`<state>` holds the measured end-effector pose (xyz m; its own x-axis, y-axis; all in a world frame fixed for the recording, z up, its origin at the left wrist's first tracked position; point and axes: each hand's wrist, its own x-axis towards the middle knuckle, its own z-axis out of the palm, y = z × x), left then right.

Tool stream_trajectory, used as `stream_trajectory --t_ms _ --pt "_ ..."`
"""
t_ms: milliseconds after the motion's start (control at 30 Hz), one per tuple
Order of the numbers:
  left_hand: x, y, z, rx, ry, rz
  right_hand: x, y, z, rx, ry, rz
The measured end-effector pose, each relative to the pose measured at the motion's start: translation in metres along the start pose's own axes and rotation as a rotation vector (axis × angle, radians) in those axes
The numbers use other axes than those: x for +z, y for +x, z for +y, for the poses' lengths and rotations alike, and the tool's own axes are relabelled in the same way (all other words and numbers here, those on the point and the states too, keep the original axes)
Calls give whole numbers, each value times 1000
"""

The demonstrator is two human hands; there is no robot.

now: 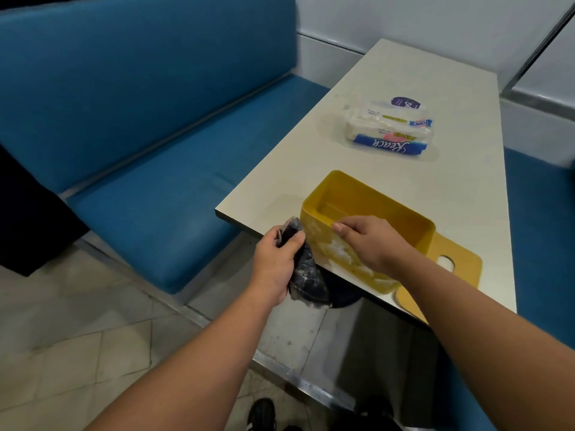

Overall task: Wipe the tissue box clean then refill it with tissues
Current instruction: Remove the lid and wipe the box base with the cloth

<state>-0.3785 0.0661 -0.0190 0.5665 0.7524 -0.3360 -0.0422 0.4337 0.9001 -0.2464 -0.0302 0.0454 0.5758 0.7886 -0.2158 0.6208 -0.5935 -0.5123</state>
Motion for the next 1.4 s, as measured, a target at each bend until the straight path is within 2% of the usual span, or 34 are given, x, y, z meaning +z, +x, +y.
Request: stream_trajectory --t_ms 133,300,467,600,667,800,867,967,1067,1167,1267,1400 --pt "15 -2 -2 144 180 1 1 0 -1 -31 -17 14" --pt "18 7 -1 164 250 106 2 0 -1 -44 -37 27" --pt "21 5 -5 254 374 65 3 1 1 -35 -35 16" --pt "7 16 -3 181 404 126 3 1 2 -28 -8 3" --pt "-2 17 -3 58 354 131 3 0 3 -35 -5 -6" --pt "-13 12 5 -193 -66 20 1 0 3 -32 -6 -14" --pt "-16 13 2 -151 -51 -20 1 -1 2 -32 -11 -17" --pt "-16 14 -5 -17 74 52 1 -2 1 -34 -12 -12" --pt "-9 10 -6 5 19 123 2 -1 1 -37 -12 -5" --pt "1 7 -5 -11 -30 111 3 0 2 -38 -16 1" --pt "6 5 -2 -58 -193 59 4 1 4 -35 -10 7" --pt "7 12 6 31 -100 80 4 2 5 -38 -6 1"
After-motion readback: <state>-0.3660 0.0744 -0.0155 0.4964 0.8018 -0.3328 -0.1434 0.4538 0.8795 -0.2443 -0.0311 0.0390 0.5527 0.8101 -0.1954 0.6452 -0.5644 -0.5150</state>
